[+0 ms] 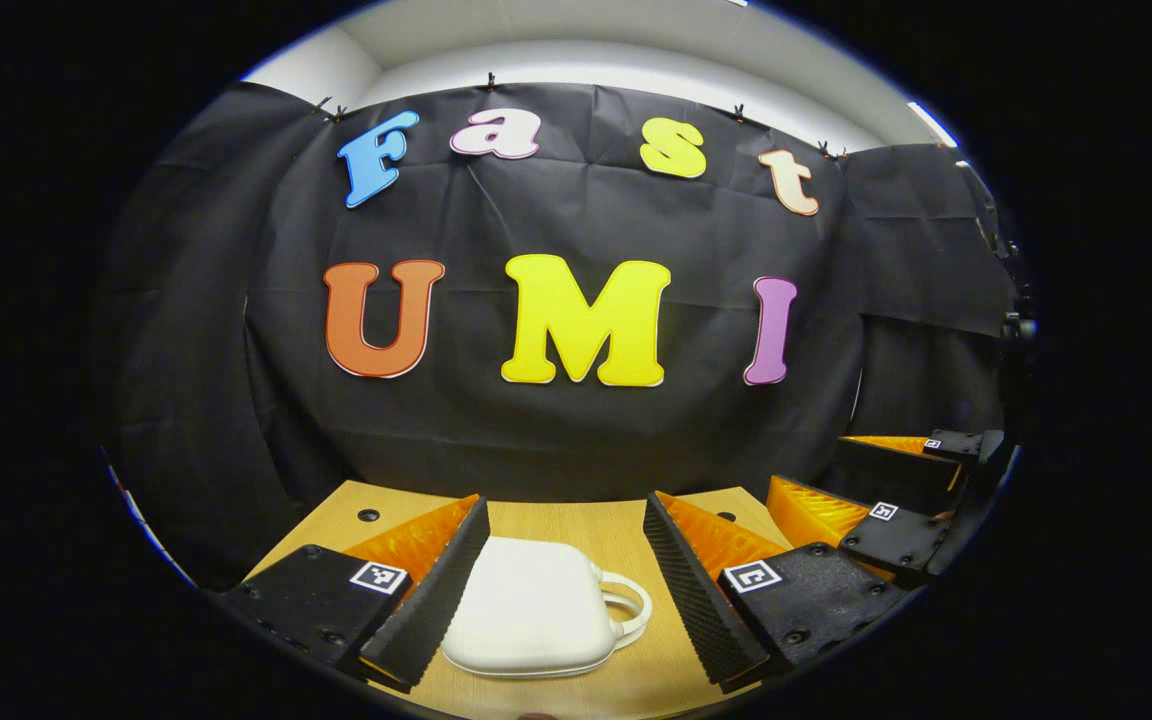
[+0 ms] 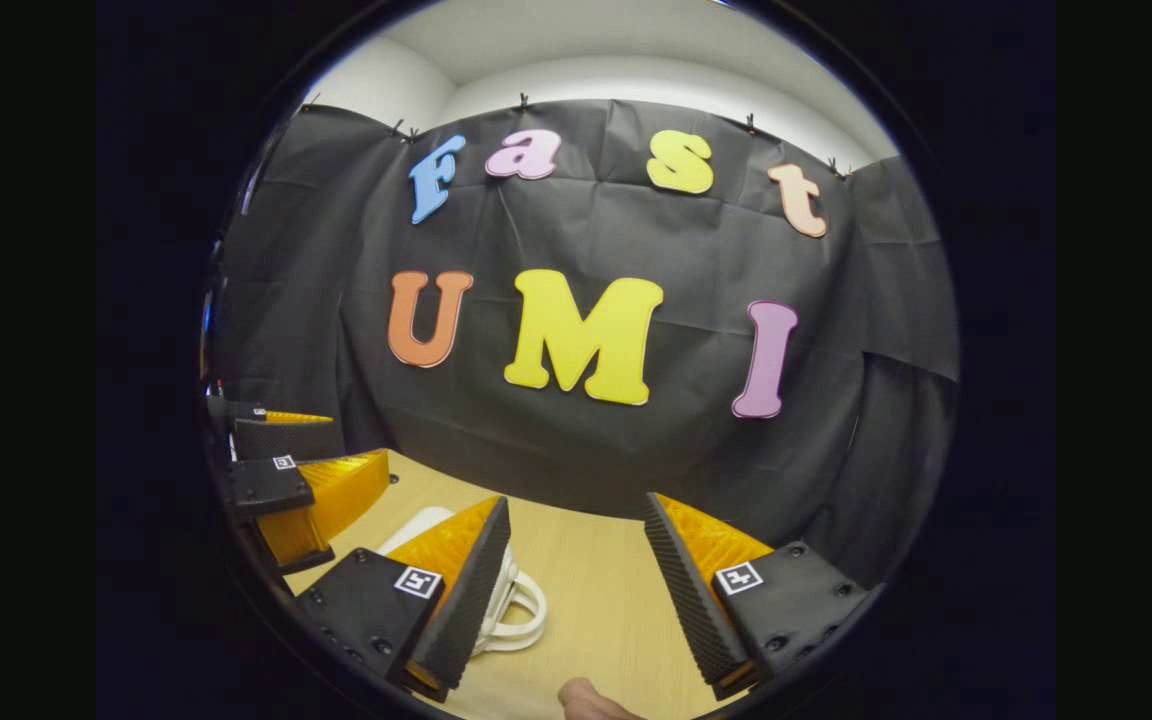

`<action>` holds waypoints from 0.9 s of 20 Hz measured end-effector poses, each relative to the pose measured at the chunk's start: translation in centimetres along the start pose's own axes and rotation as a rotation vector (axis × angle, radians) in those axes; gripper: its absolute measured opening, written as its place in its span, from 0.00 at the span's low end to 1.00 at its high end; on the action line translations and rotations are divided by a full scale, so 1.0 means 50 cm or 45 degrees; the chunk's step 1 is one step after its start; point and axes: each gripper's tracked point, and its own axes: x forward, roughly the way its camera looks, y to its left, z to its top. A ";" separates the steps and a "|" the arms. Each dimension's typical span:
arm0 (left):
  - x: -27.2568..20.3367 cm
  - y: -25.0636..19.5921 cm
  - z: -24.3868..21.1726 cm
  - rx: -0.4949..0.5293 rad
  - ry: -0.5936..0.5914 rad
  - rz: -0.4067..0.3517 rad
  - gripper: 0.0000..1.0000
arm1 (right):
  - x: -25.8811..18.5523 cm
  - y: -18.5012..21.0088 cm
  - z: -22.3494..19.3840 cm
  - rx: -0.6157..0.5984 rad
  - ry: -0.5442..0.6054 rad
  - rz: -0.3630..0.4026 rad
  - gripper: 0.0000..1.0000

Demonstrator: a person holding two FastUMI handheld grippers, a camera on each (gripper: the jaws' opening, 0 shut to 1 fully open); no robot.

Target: First open the suitcase, pack the skin care products into it, and then close the suitcase.

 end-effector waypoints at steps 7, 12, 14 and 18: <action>-0.003 0.013 -0.008 0.005 0.015 0.013 0.99 | 0.009 0.015 -0.018 0.014 0.033 0.012 0.81; -0.006 0.020 -0.014 0.007 0.027 0.021 0.99 | 0.014 0.029 -0.024 0.014 0.046 0.031 0.81; -0.011 0.023 -0.014 0.012 0.029 0.020 0.99 | 0.016 0.034 -0.028 0.018 0.052 0.037 0.81; -0.012 0.024 -0.013 0.019 0.029 0.019 0.99 | 0.016 0.038 -0.031 0.017 0.056 0.037 0.81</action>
